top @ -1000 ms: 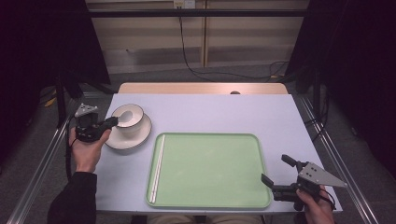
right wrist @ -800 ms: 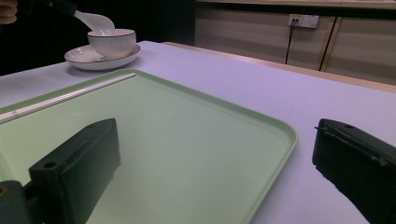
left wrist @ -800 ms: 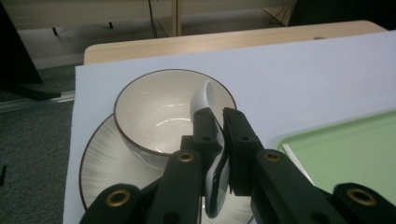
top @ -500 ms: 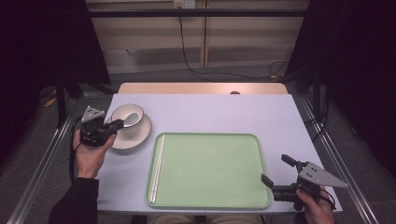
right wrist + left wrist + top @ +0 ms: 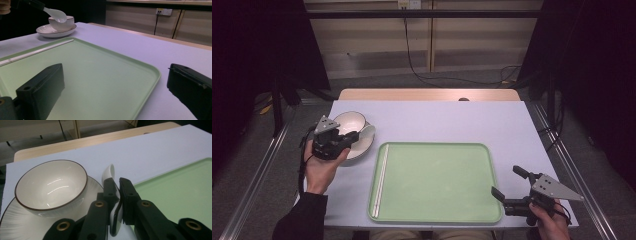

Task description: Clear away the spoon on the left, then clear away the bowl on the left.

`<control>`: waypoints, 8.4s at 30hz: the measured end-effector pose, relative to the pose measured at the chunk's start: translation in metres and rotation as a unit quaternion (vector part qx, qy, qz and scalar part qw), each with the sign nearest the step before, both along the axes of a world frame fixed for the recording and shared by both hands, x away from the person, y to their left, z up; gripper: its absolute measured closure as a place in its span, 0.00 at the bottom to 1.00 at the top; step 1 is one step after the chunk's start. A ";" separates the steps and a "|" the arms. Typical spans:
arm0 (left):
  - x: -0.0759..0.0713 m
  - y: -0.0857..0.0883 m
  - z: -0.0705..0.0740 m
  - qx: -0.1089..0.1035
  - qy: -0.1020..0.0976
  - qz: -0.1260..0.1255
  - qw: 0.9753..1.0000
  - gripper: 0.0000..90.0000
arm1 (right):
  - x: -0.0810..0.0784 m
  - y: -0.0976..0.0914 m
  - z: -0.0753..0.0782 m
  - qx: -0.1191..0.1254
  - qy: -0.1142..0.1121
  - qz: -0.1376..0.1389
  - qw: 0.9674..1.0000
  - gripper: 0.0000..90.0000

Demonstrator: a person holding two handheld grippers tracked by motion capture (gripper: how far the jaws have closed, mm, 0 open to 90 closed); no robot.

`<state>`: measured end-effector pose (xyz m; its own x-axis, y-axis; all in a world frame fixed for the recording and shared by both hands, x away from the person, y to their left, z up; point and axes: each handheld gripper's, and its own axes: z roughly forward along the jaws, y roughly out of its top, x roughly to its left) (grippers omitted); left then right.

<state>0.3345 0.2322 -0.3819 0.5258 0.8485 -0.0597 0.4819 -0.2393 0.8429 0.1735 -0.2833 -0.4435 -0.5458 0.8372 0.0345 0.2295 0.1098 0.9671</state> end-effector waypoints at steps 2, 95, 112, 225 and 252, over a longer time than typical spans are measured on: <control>0.001 -0.004 -0.004 -0.006 0.007 -0.005 1.000 0.94 | 0.000 0.000 0.000 -0.002 -0.001 0.001 1.000 0.01; -0.010 -0.087 -0.076 0.054 0.116 -0.076 0.989 0.95 | 0.000 0.001 -0.002 -0.002 0.011 0.009 1.000 0.01; -0.014 -0.081 -0.070 0.057 0.088 -0.081 0.991 0.44 | 0.000 0.001 -0.001 -0.006 0.008 0.011 1.000 0.01; 0.109 0.067 -0.060 0.077 0.214 0.111 0.967 0.42 | 0.001 0.002 -0.002 -0.010 0.009 0.016 1.000 0.01; 0.115 0.077 -0.062 -0.014 0.233 0.106 0.967 0.88 | 0.000 0.003 -0.002 -0.021 0.008 0.019 1.000 0.01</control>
<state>0.4491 0.3095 -0.4435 0.2509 0.9288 -0.2726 0.8467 -0.0741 0.5269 0.1740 -0.2802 -0.4455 -0.5772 0.8165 0.0092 0.2398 0.1588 0.9577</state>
